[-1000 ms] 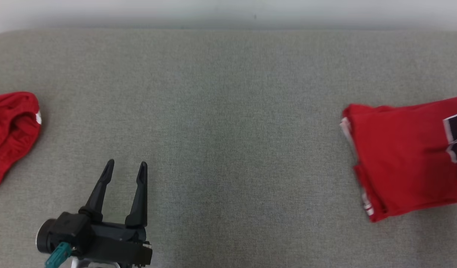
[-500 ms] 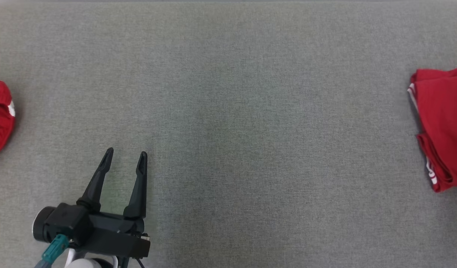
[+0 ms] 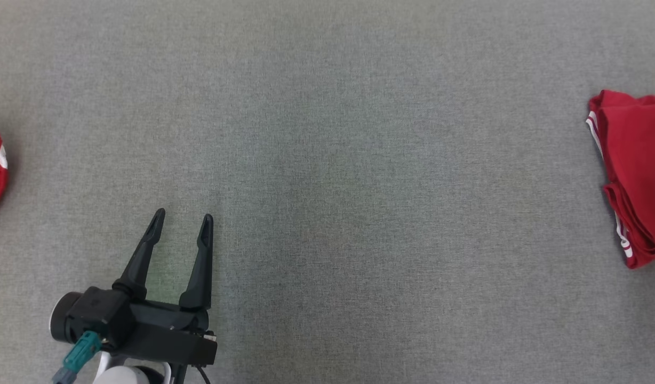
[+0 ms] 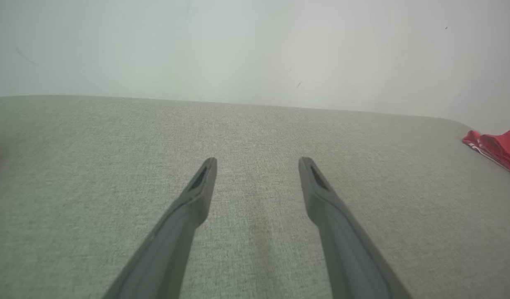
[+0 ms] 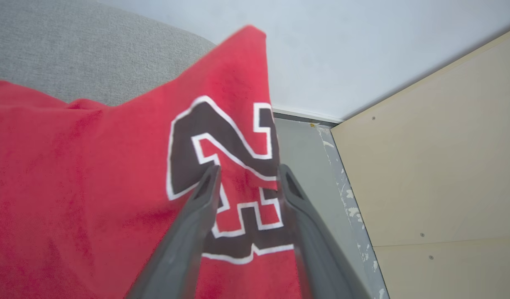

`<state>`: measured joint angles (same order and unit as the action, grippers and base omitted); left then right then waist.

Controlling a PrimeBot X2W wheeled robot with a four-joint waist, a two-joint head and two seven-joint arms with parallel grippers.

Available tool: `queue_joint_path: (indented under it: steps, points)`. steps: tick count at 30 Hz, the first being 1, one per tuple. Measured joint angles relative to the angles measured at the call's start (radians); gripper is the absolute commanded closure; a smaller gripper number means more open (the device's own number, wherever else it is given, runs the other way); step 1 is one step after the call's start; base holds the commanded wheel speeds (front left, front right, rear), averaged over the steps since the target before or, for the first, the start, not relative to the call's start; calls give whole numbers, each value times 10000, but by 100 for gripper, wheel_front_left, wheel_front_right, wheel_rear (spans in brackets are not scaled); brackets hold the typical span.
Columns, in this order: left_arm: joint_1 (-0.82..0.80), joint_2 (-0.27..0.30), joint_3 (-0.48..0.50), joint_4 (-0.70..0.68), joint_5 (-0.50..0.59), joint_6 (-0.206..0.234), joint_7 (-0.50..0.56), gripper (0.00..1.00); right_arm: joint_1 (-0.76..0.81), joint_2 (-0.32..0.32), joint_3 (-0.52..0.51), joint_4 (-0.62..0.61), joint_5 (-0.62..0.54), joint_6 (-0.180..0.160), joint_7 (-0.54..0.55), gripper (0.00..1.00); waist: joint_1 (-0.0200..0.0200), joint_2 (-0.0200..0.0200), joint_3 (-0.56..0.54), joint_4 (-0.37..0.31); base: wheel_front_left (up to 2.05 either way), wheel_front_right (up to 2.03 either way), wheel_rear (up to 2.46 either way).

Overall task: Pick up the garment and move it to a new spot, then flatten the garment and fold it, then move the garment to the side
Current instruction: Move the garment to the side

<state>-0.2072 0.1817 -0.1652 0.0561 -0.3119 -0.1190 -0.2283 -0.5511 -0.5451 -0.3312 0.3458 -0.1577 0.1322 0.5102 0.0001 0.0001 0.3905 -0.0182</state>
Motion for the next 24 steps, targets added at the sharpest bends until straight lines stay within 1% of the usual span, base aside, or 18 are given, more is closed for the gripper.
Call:
queue_joint_path:
  steps: [7,11,14,17,20,24]
  points:
    - [8,-17,-113,236,-48,-2,-113,0,345,272,-54,90,82,0,299,0,0,0,-392,-46,0,0,0]
    - [64,-63,-81,341,-52,31,-178,0,639,349,169,140,395,0,-121,0,-1,-1,-768,-70,0,0,0]
    - [298,-146,48,466,-104,121,-242,0,958,568,554,67,861,-2,-1020,0,-1,-1,-1115,-83,0,0,0]
    - [537,-224,286,566,-268,222,-274,0,1176,1080,819,8,1384,0,-2295,0,-2,-2,-1507,-100,0,0,0]
    - [822,-238,581,698,-282,313,-326,0,1538,1785,1225,44,1988,-2,-3655,0,-2,-2,-1919,-118,0,0,0]
    - [1245,-510,982,610,-224,412,-343,0,2134,2803,1745,-19,2631,-2,-5078,0,-2,-2,-2474,-129,0,0,0]
